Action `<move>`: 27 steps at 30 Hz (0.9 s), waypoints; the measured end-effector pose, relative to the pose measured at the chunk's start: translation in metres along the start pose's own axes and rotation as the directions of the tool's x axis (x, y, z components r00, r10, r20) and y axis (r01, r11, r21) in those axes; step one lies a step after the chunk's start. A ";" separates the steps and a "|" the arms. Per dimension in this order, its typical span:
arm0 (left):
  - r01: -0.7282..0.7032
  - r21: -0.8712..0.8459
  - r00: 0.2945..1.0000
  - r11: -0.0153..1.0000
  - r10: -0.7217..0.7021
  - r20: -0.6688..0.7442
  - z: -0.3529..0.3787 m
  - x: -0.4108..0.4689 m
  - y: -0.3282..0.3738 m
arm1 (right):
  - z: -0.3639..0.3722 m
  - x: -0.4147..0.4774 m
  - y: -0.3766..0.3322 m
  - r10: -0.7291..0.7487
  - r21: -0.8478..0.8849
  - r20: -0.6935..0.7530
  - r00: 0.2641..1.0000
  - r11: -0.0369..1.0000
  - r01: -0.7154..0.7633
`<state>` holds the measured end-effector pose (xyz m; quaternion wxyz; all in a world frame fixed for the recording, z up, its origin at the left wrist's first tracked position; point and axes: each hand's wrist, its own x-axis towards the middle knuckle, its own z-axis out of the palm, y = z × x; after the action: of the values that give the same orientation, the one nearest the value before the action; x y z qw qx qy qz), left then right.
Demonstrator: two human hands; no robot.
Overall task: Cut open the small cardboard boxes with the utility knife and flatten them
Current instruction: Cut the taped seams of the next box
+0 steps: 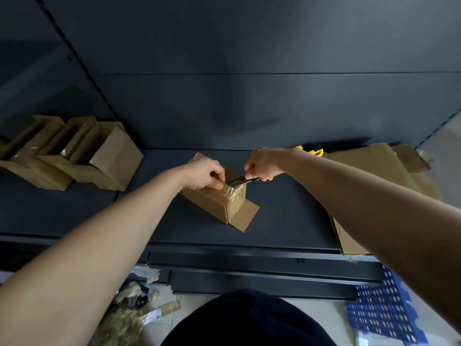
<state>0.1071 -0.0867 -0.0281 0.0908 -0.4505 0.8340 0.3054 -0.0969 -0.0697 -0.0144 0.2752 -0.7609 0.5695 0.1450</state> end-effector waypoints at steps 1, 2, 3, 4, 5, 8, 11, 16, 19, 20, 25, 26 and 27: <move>-0.001 -0.005 1.000 1.000 0.001 -0.004 0.000 0.000 -0.001 | -0.001 0.000 0.002 -0.007 -0.002 0.015 1.000 1.000 0.007; -0.005 -0.011 1.000 1.000 0.005 -0.006 0.000 0.000 -0.001 | -0.002 -0.001 0.004 -0.013 -0.007 0.029 0.999 1.000 0.013; -0.010 -0.015 1.000 1.000 0.010 -0.005 0.001 0.001 0.000 | -0.003 -0.002 0.005 -0.017 -0.027 0.038 0.999 0.999 0.018; -0.013 -0.016 1.000 1.000 0.013 0.000 0.001 0.001 0.001 | -0.004 -0.002 0.006 -0.023 -0.070 0.035 0.999 0.997 0.025; -0.014 -0.012 1.000 1.000 0.014 0.007 0.001 0.002 0.001 | -0.005 0.000 0.005 -0.039 -0.136 0.016 0.999 0.990 0.040; -0.002 -0.003 1.000 1.000 0.003 0.030 0.000 0.002 0.001 | -0.006 0.005 -0.005 -0.110 -0.283 -0.014 0.994 0.954 0.101; 0.014 0.009 0.999 1.000 -0.014 0.040 -0.002 0.002 0.001 | -0.014 0.002 -0.012 -0.093 -0.268 0.082 0.992 0.957 0.112; 0.026 0.004 0.999 1.000 -0.027 0.033 -0.002 0.005 0.004 | -0.014 0.000 -0.013 -0.094 -0.330 0.110 0.989 0.936 0.126; 0.029 -0.035 1.000 0.999 -0.029 0.003 0.001 0.003 0.000 | -0.006 -0.003 -0.011 -0.099 -0.248 0.110 0.989 0.961 0.124; 0.026 -0.048 1.000 0.999 -0.027 -0.009 0.001 0.002 0.000 | -0.006 -0.004 -0.009 -0.094 -0.195 0.120 0.988 0.974 0.116; 0.032 -0.097 0.998 0.995 -0.037 -0.054 0.001 0.003 0.003 | -0.005 -0.018 0.008 -0.026 0.024 0.091 0.996 0.999 0.024; 0.044 -0.107 0.995 0.993 -0.052 -0.080 0.001 0.002 0.002 | -0.005 -0.023 0.014 -0.002 0.052 0.057 0.998 0.999 -0.001; 0.056 -0.119 0.992 0.991 -0.069 -0.109 0.002 0.002 0.000 | -0.004 -0.028 0.022 0.028 0.080 0.025 0.999 0.996 -0.030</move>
<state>0.1054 -0.0870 -0.0300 0.0266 -0.4975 0.8042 0.3242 -0.1267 -0.0544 -0.0018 0.3102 -0.7389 0.5827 0.1349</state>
